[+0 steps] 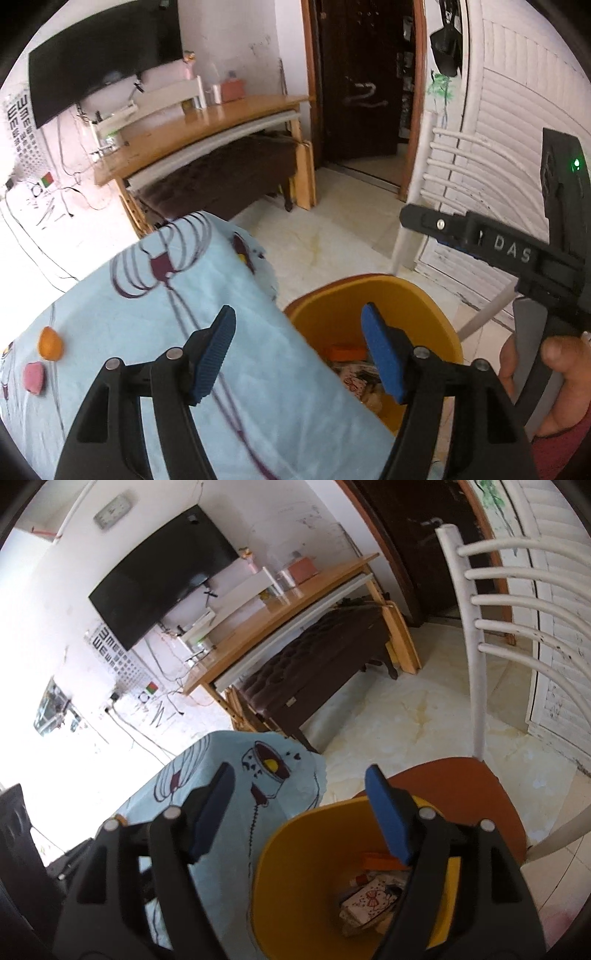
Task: Collect trash
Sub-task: 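Return both grippers to the table toward the orange cap and pink sponge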
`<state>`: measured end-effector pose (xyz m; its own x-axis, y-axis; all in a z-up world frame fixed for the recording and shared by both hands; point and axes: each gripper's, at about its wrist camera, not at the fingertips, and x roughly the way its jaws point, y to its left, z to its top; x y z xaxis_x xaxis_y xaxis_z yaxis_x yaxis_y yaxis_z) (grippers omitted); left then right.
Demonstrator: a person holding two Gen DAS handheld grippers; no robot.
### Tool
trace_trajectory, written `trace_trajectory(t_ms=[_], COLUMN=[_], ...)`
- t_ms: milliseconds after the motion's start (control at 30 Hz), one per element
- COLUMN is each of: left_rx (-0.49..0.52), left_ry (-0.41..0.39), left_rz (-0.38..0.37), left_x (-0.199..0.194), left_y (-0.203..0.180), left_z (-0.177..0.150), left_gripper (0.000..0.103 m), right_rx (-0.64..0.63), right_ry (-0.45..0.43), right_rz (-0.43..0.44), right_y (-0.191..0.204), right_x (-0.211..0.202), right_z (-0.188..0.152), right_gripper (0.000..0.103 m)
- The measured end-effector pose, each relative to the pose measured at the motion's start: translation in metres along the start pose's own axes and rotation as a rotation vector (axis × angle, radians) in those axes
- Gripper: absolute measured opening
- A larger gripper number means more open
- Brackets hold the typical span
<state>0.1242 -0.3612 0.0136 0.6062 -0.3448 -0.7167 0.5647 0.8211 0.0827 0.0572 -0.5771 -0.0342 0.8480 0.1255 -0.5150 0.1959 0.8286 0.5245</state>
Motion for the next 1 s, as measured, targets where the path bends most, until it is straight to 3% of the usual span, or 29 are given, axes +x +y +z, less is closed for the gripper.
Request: trace_trajectory(t_ms=[200, 500, 700, 1000], left_rx=[0.014, -0.066, -0.096, -0.188], left_ry=[-0.061, -0.081, -0.101, -0.077], left_rz=[0.079, 0.165, 0.218, 0.292], left_x=[-0.016, -0.032, -0.041, -0.048], left_y=[0.022, 0.088, 0.13, 0.202], left_z=[0.001, -0.006, -0.011, -0.025], left_gripper=[0.066, 0.066, 0.066, 0.066], right_rx=[-0.082, -0.236, -0.34, -0.451], right_ry=[0.009, 0.028, 0.093, 0.158], right_rz=[0.029, 0.079, 0.08, 0.087], right_y=[0.035, 0.096, 0.132, 0.193], right_x=[0.001, -0.002, 0.008, 0.034], right_z=[-0.006, -0.022, -0.036, -0.047], right_gripper=[0.076, 0.08, 0.08, 0.081])
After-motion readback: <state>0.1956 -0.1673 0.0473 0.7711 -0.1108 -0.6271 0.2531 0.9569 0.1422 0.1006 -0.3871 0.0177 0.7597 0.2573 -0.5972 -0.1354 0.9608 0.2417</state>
